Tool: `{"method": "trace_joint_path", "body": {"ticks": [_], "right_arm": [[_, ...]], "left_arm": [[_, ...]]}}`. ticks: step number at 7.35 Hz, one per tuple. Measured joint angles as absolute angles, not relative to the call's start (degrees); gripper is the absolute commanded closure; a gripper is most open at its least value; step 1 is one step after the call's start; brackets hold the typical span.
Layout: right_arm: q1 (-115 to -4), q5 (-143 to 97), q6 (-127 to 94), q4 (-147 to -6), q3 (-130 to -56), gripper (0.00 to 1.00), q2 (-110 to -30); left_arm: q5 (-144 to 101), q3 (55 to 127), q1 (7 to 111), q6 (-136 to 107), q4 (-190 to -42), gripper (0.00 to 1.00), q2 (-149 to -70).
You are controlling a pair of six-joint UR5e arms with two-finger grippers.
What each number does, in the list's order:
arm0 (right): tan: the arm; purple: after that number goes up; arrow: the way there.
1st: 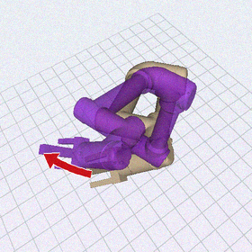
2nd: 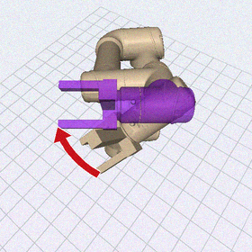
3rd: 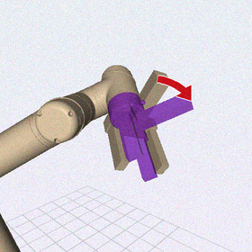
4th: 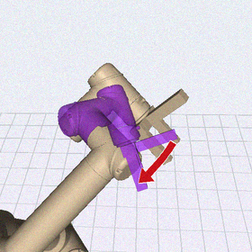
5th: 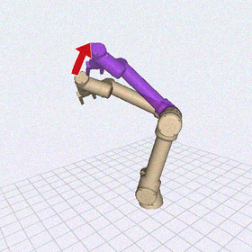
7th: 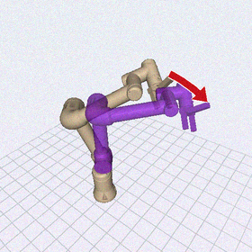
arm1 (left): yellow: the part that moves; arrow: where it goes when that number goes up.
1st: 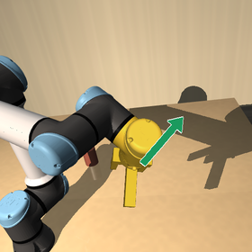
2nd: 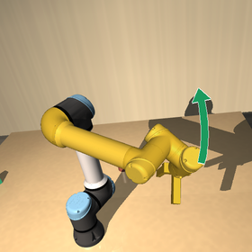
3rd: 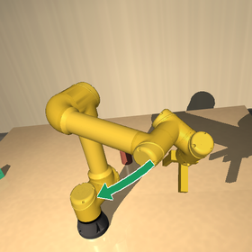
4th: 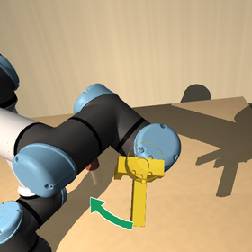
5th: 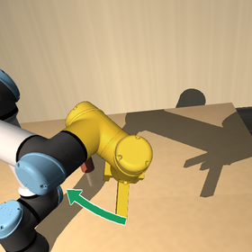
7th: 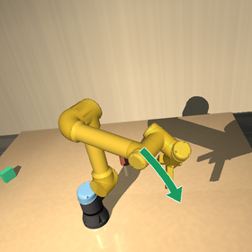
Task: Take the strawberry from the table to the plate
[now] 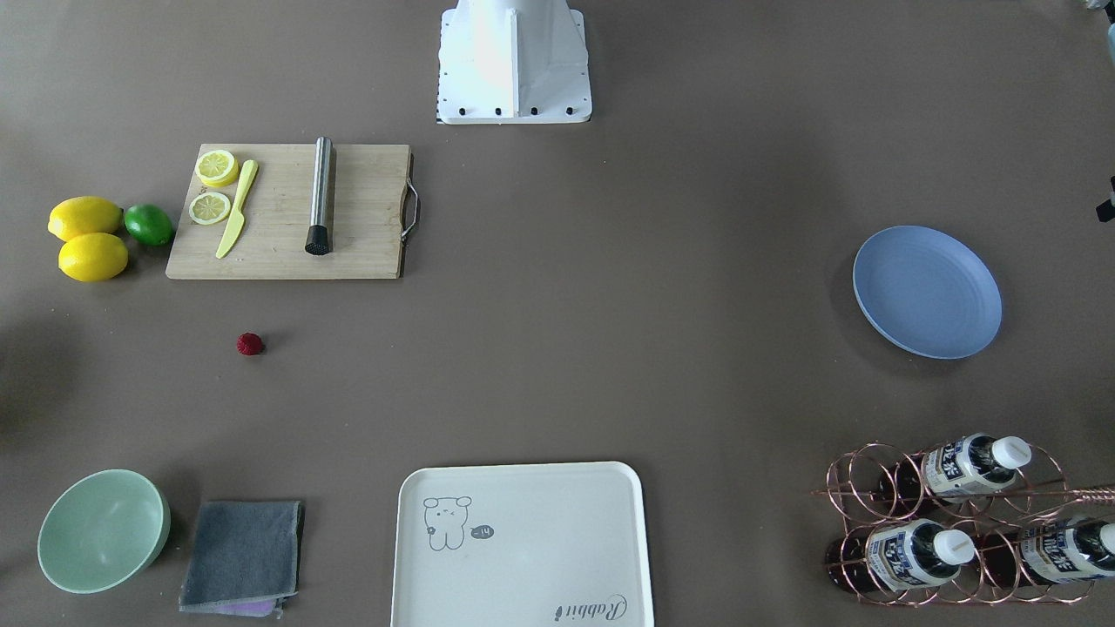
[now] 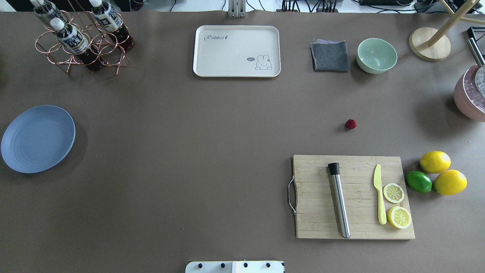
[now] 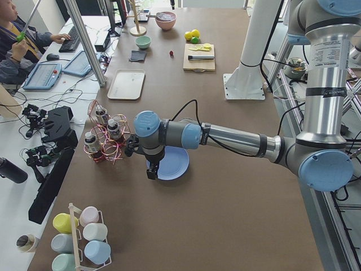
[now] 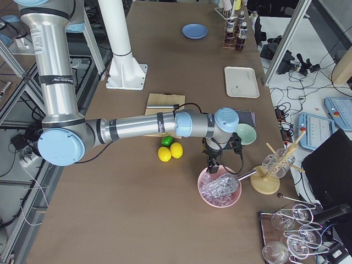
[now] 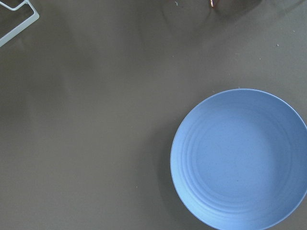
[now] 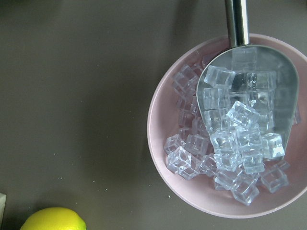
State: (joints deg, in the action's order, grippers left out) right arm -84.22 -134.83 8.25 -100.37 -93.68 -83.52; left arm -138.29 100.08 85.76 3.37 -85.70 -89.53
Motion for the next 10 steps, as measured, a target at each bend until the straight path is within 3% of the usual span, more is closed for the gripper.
{"method": "trace_joint_path", "body": {"ticks": [10], "right_arm": [[-82.4,-136.0,8.3,-91.8,-94.8,0.00,-88.0]], "left_arm": [[-138.4,102.9,88.8,3.4,-88.3,0.03,-85.6]]}}
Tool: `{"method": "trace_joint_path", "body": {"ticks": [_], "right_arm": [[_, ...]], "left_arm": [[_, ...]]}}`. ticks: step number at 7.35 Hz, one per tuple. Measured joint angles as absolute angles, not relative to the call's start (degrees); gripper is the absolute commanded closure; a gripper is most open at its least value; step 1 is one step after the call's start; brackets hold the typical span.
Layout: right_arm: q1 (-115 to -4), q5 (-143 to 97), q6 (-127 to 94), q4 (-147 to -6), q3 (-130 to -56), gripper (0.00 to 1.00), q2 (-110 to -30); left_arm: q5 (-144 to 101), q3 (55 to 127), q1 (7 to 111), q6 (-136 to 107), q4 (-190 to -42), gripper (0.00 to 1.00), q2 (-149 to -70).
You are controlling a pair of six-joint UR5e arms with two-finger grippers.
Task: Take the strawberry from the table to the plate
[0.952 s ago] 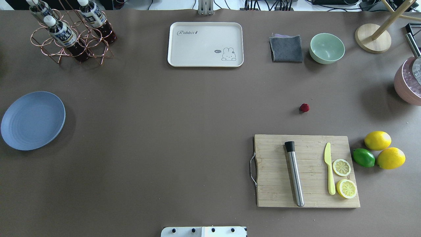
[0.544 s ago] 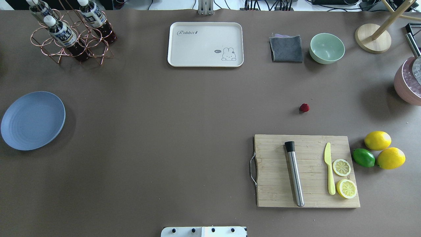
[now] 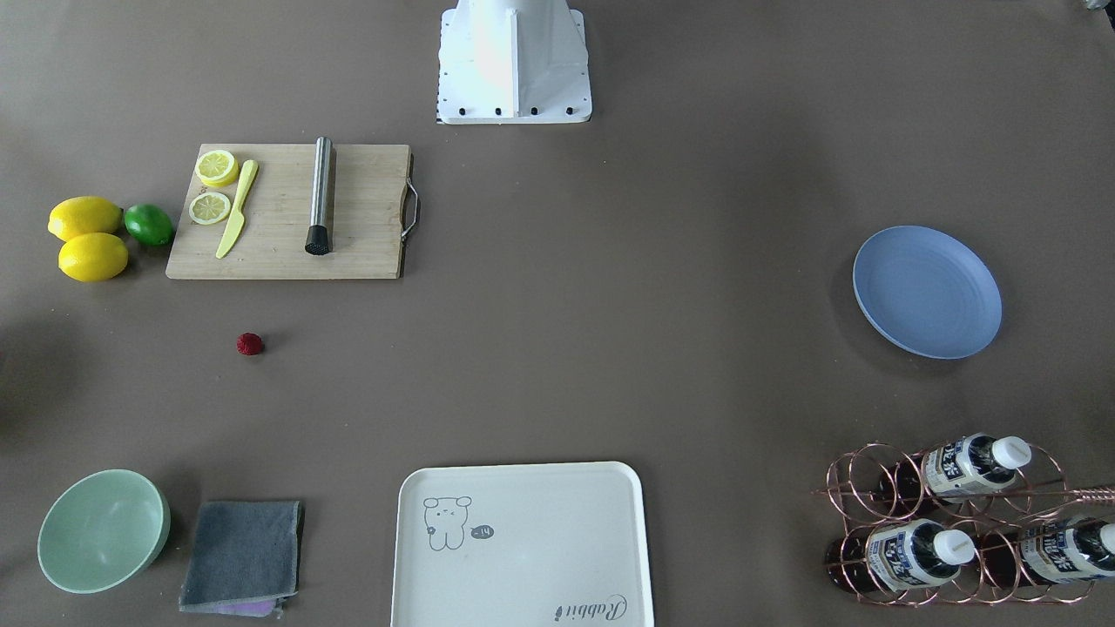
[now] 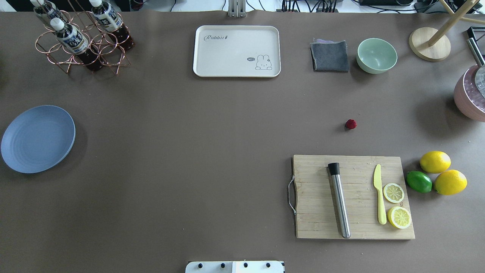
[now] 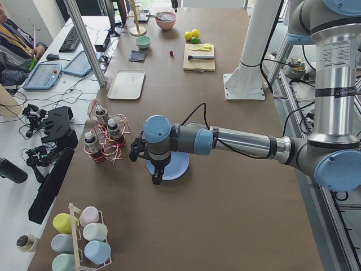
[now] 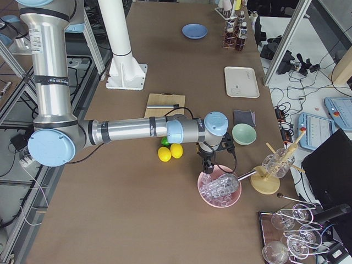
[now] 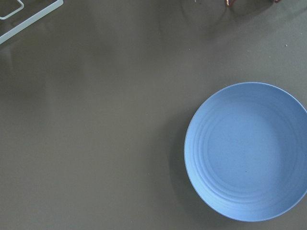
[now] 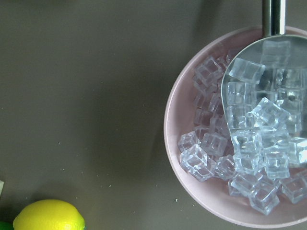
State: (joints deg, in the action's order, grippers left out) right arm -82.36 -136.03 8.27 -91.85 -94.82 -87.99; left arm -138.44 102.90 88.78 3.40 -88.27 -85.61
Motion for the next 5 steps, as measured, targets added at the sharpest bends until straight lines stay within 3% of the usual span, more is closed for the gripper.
{"method": "trace_joint_path", "body": {"ticks": [5], "right_arm": [[-82.2,-136.0,8.3,-91.8,-96.1,0.00,-87.9]], "left_arm": [[-137.0,103.2,88.7,0.1,-88.4,0.03,-85.8]]}}
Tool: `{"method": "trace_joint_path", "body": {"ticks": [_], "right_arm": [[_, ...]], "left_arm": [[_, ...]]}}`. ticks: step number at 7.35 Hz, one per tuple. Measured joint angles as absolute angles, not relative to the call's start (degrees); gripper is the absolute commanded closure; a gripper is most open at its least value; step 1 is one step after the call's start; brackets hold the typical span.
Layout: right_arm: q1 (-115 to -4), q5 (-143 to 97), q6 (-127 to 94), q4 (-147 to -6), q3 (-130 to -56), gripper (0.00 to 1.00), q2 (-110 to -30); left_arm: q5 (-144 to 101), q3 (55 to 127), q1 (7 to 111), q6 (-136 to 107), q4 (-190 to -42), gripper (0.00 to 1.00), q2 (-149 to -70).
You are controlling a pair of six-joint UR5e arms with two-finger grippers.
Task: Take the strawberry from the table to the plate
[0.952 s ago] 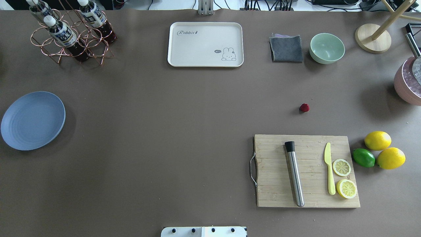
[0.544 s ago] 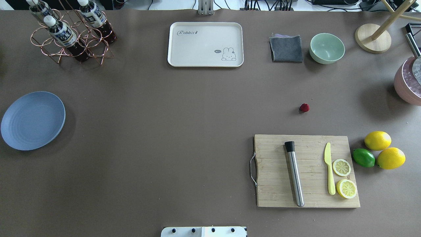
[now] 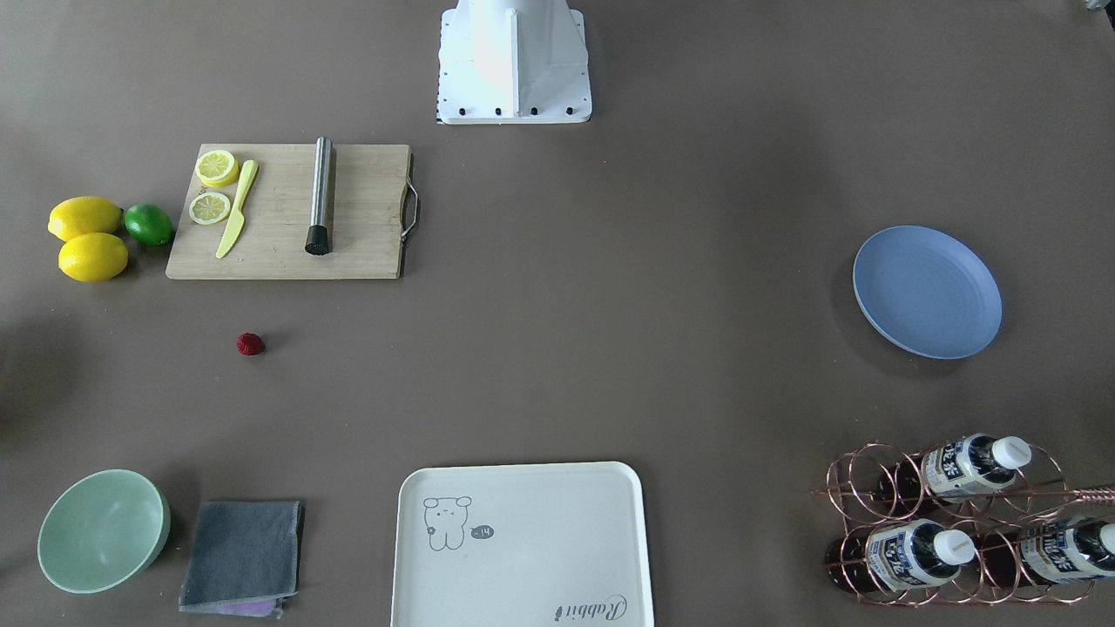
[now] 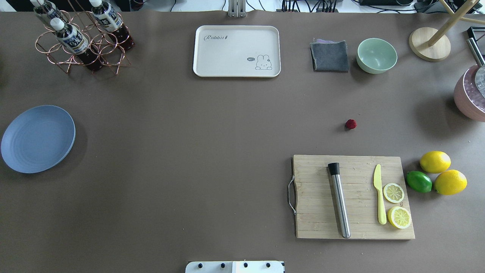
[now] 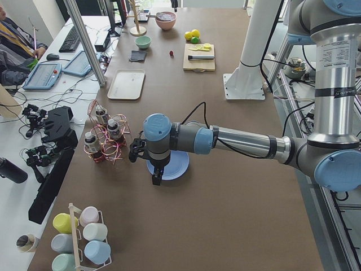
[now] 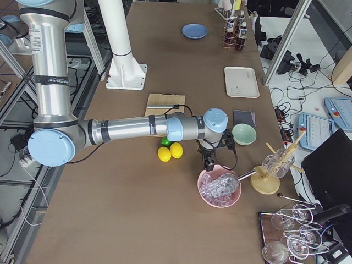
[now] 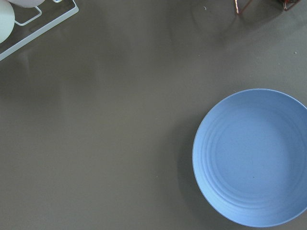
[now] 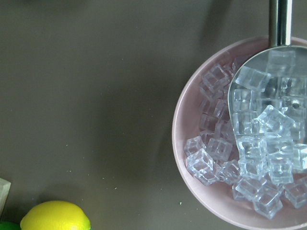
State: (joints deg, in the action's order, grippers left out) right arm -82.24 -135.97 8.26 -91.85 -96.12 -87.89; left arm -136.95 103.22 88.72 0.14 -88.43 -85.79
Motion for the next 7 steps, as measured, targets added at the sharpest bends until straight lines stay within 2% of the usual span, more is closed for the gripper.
{"method": "trace_joint_path", "body": {"ticks": [7], "right_arm": [[-81.1,-136.1,8.3,-91.8,-96.1,0.00,-88.0]], "left_arm": [[-137.1,102.7,86.8,-0.6,-90.8,0.03,-85.2]]}}
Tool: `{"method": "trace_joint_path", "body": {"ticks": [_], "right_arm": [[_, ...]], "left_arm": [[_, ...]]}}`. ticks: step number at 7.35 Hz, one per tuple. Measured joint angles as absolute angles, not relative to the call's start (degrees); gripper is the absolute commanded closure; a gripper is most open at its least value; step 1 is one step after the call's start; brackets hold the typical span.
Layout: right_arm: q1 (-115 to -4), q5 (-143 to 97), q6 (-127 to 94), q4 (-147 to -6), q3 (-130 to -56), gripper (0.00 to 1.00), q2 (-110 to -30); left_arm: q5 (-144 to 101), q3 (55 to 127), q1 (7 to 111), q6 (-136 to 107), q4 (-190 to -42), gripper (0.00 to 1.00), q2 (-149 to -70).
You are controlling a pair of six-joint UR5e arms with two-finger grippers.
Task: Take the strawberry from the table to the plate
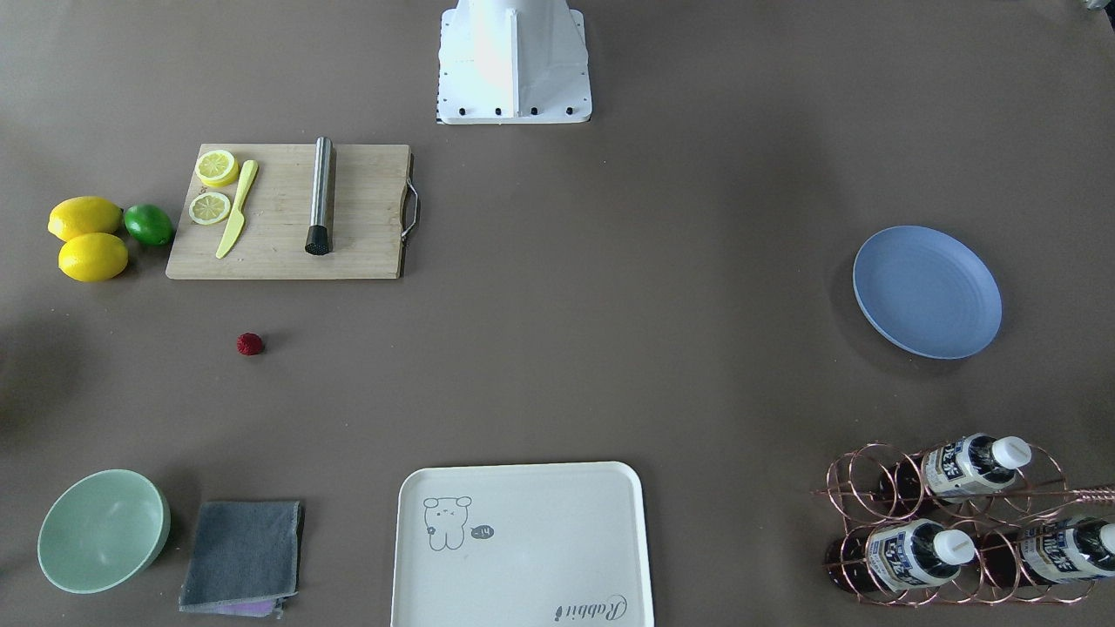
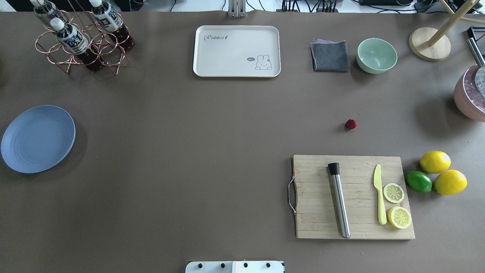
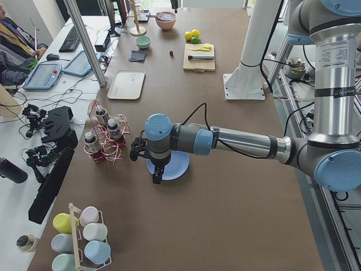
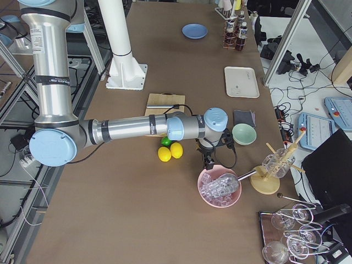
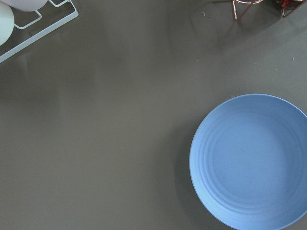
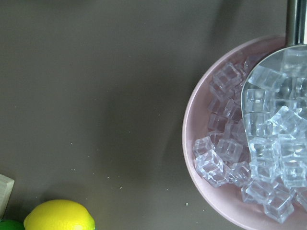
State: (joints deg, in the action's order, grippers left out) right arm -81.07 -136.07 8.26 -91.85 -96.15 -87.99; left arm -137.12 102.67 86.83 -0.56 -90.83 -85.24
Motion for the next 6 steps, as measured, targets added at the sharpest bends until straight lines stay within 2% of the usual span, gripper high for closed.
{"method": "trace_joint_path", "body": {"ticks": [3,6], "right_arm": [[-80.7,-136.1,8.3,-91.8,-96.0,0.00,-88.0],[-80.3,-136.5,8.1,-91.8,-95.9,0.00,-88.0]], "left_arm": [[-136.9,98.4,85.6,-1.7,-94.1,0.04,-85.7],[-136.9,87.8,79.3,-14.1,-112.9,0.07,-86.8]]}}
